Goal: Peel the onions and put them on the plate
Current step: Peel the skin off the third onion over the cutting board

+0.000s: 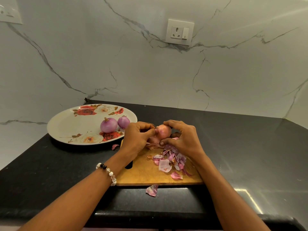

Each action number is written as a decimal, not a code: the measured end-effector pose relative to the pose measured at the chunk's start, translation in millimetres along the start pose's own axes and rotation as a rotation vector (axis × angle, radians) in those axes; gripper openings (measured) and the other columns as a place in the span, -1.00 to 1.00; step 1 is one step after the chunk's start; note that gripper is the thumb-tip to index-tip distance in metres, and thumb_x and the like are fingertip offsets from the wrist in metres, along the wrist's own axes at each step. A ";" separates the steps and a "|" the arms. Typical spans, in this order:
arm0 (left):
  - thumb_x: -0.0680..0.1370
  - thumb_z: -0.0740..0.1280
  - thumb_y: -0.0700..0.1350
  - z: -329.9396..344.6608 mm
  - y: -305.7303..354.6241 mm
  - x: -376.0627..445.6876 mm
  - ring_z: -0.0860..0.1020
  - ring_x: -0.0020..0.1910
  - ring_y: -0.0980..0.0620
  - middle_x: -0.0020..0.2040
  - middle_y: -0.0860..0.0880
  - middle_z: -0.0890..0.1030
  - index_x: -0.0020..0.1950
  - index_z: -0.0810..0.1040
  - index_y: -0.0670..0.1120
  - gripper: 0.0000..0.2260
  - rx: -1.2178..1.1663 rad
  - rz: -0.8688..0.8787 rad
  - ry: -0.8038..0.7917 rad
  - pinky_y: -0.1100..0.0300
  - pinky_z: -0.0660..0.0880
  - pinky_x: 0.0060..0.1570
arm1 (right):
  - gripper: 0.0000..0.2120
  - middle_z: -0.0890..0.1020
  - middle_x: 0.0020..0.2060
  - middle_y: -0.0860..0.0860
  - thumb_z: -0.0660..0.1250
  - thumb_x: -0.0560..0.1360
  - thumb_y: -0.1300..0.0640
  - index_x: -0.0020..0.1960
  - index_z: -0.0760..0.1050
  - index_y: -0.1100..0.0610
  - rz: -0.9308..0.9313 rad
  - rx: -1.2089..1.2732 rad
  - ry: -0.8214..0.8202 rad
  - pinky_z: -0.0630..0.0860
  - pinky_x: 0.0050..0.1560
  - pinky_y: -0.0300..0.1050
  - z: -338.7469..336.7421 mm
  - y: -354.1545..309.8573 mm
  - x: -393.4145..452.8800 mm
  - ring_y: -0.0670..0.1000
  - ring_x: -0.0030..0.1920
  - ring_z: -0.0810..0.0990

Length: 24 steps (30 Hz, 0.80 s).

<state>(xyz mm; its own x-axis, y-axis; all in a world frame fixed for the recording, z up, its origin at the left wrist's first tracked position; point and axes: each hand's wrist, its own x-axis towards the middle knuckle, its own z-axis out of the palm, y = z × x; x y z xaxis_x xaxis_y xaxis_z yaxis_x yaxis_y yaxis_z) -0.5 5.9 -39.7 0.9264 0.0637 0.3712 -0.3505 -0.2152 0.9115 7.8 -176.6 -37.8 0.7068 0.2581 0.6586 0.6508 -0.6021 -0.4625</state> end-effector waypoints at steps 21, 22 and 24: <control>0.46 0.44 -0.06 3.4 4.4 -2.8 0.64 -0.11 0.08 -0.06 0.02 0.67 0.05 0.66 -0.08 -0.79 0.012 0.012 0.025 0.19 0.62 -0.13 | -0.40 0.64 0.14 0.10 0.63 0.26 0.16 0.26 0.57 0.20 0.064 0.093 0.015 0.65 0.03 -0.16 -5.6 2.1 0.1 0.02 0.13 0.61; 0.46 0.44 -0.07 3.3 4.9 -3.1 0.64 -0.13 0.09 -0.07 0.02 0.67 0.03 0.67 -0.10 -0.80 0.034 0.025 0.040 0.20 0.61 -0.14 | -0.41 0.64 0.14 0.10 0.63 0.27 0.16 0.26 0.57 0.20 0.051 0.071 0.005 0.65 0.03 -0.14 -5.1 2.3 0.0 0.03 0.14 0.60; 0.46 0.44 -0.08 3.4 4.8 -3.3 0.63 -0.15 0.11 -0.07 0.03 0.66 -0.01 0.68 -0.10 -0.84 0.076 0.045 0.060 0.25 0.60 -0.17 | -0.42 0.64 0.14 0.11 0.63 0.28 0.15 0.26 0.58 0.19 0.017 0.019 -0.012 0.65 0.02 -0.14 -4.4 3.2 0.0 0.04 0.13 0.60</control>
<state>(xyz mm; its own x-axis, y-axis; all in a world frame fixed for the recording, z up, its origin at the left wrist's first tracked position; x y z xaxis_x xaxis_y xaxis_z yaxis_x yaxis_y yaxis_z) -4.8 1.4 -37.2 0.8992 0.1104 0.4235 -0.3778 -0.2927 0.8784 8.6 -181.8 -36.7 0.7208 0.2573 0.6436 0.6440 -0.5921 -0.4845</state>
